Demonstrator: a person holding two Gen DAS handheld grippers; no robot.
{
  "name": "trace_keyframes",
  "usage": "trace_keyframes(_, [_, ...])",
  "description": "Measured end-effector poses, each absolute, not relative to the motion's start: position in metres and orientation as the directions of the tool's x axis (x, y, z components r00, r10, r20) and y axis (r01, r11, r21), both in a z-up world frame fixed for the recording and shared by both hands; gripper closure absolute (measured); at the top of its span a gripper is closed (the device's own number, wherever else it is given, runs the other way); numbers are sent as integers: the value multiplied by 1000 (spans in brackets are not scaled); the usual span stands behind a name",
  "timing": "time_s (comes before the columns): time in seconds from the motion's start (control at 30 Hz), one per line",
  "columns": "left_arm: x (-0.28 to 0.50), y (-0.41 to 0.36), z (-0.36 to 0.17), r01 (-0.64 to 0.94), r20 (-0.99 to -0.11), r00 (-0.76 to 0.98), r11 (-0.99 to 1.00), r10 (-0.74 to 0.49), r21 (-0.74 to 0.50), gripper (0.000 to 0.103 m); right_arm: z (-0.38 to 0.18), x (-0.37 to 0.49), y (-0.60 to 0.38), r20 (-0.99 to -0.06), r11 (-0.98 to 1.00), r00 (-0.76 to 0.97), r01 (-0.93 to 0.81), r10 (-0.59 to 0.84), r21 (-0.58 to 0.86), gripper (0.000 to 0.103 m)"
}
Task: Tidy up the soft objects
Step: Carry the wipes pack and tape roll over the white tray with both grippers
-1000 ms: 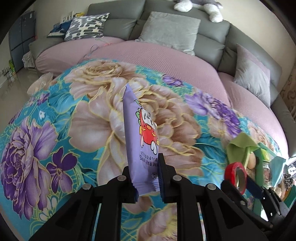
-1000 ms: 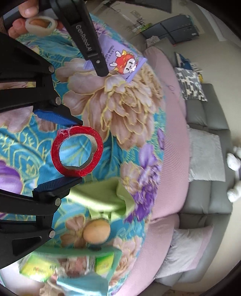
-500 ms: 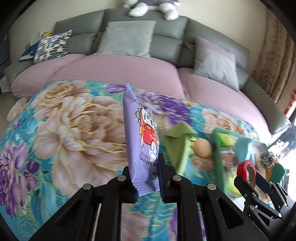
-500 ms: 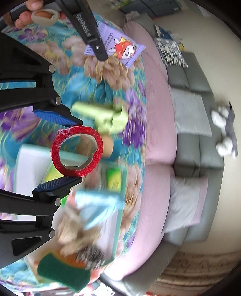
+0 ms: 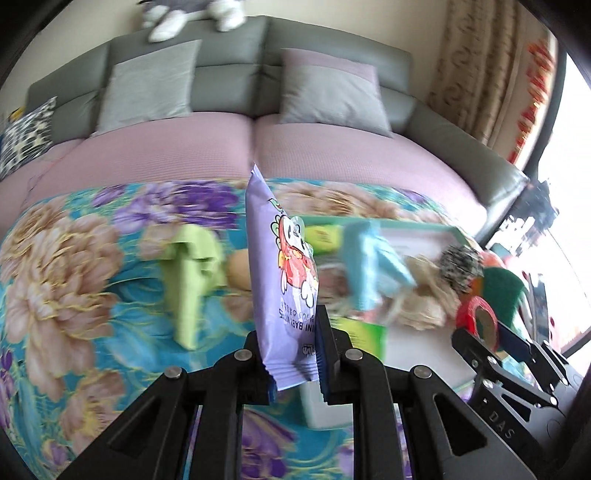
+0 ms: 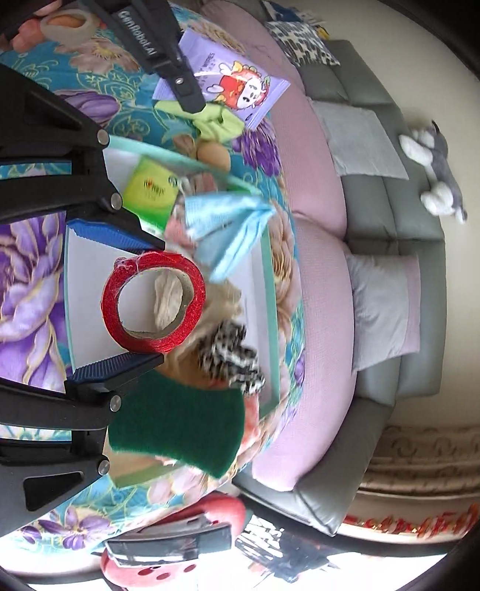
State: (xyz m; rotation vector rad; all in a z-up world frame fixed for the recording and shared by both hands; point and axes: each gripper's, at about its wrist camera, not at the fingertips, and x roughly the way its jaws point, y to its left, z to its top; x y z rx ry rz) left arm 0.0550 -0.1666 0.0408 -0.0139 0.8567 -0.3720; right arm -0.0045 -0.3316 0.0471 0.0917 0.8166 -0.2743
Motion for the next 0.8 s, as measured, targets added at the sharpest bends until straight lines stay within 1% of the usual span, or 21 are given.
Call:
trace_keyframes(0.13, [49,-196,37,379,-743,567,914,-356,-148,86,47,-10,-347,-732,954,647,301,-212,-11,48])
trace_keyframes(0.33, [41,-227,29,444,-762,533,888,-367,-117,85,48,-16,-357,-727,948,652,318,-214,6,47])
trace_keyframes(0.8, [45,-240,11,474,-791,473,869,-388,-143,85,44,-13,-361,-735,947,648,320,-199,26,47])
